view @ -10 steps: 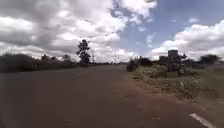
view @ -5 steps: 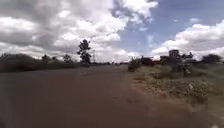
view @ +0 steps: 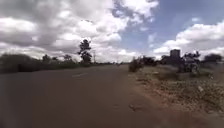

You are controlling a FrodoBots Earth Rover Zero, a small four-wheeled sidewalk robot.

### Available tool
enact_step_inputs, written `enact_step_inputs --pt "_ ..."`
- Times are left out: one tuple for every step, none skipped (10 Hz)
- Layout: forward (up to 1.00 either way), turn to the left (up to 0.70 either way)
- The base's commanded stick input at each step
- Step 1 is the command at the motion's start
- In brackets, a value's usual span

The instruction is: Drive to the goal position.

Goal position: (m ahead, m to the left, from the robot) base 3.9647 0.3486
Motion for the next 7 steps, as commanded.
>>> enact_step_inputs --pt "0.7 0.0" --pt "0.7 0.0" --pt "0.7 0.0" --pt "0.7 0.0" --pt "0.7 0.0" --pt "0.7 0.0" --pt "0.7 -0.01"
